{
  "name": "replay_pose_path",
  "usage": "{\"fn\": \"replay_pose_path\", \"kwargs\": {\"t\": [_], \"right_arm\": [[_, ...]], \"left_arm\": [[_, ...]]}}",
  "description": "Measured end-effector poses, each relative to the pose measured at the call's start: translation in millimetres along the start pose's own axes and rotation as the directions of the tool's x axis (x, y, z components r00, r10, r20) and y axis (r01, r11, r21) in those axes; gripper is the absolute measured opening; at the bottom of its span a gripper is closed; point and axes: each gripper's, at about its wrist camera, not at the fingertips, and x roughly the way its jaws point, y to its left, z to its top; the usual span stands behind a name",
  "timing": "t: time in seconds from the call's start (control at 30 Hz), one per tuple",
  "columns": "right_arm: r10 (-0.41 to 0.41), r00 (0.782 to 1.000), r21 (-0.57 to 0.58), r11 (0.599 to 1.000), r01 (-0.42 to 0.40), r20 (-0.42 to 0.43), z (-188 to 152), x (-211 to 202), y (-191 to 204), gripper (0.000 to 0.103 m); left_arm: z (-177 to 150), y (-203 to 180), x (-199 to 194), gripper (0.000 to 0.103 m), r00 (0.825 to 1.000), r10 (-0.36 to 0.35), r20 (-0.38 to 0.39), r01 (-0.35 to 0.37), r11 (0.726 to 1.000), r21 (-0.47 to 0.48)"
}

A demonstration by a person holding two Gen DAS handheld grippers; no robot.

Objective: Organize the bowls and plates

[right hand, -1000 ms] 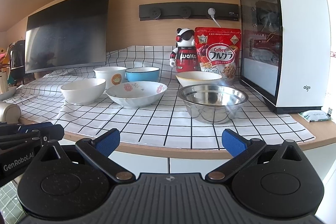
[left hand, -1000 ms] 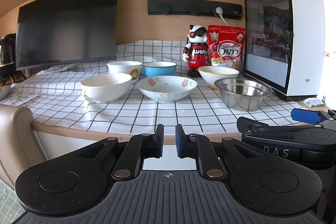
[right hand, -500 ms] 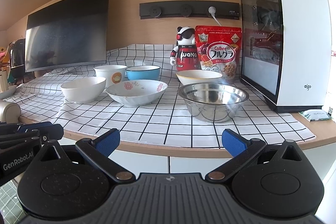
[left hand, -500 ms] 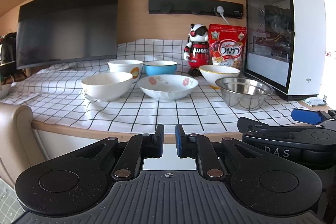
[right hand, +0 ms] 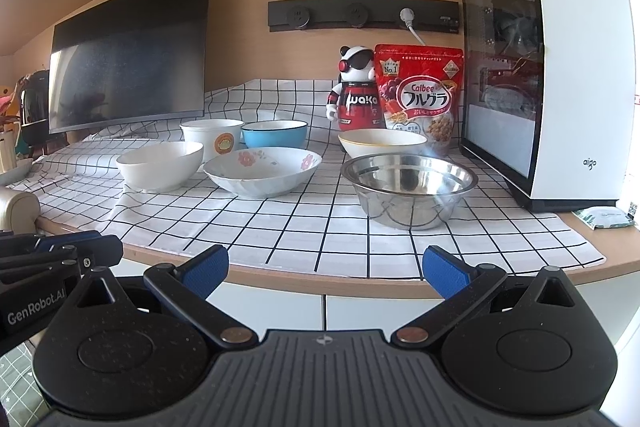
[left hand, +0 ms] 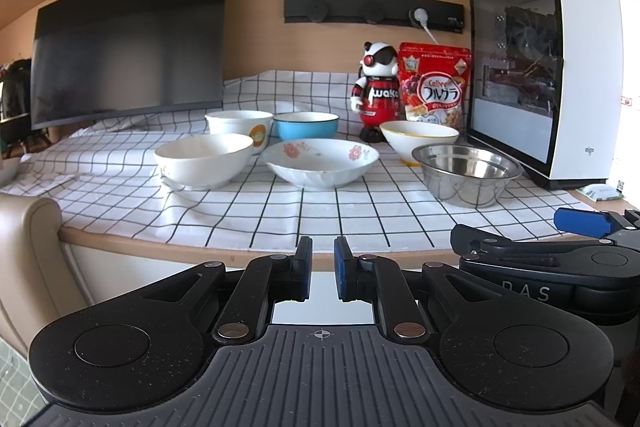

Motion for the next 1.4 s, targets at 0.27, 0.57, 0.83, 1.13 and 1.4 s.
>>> {"fn": "replay_pose_path", "kwargs": {"t": [0.27, 0.57, 0.83, 1.13, 1.4], "right_arm": [[0.005, 1.000, 0.017, 1.000, -0.006, 0.011, 19.1, 5.8, -3.7, 0.103], [0.158, 0.987, 0.046, 0.986, -0.159, 0.026, 108.9, 59.1, 6.3, 0.103], [0.341, 0.921, 0.173, 0.935, -0.310, -0.190, 182.8, 164.0, 42.3, 0.103], [0.443, 0.809, 0.061, 0.887, -0.457, -0.387, 230.1, 264.3, 131.2, 0.103], [0.445, 0.704, 0.187, 0.890, -0.416, -0.553, 248.6, 356.8, 159.7, 0.103]], "left_arm": [[14.5, 12.8, 11.0, 0.014, 0.999, 0.020, -0.029, -0.021, 0.999, -0.038], [105.2, 113.9, 58.4, 0.014, 0.991, 0.100, -0.089, -0.123, 0.945, -0.303], [141.5, 223.5, 132.4, 0.015, 0.957, -0.095, -0.272, -0.088, 0.802, -0.591], [141.4, 302.6, 211.1, 0.015, 0.923, -0.144, -0.357, -0.160, 0.700, -0.696], [133.7, 328.9, 278.6, 0.015, 0.836, -0.296, -0.463, -0.132, 0.710, -0.692]]}}
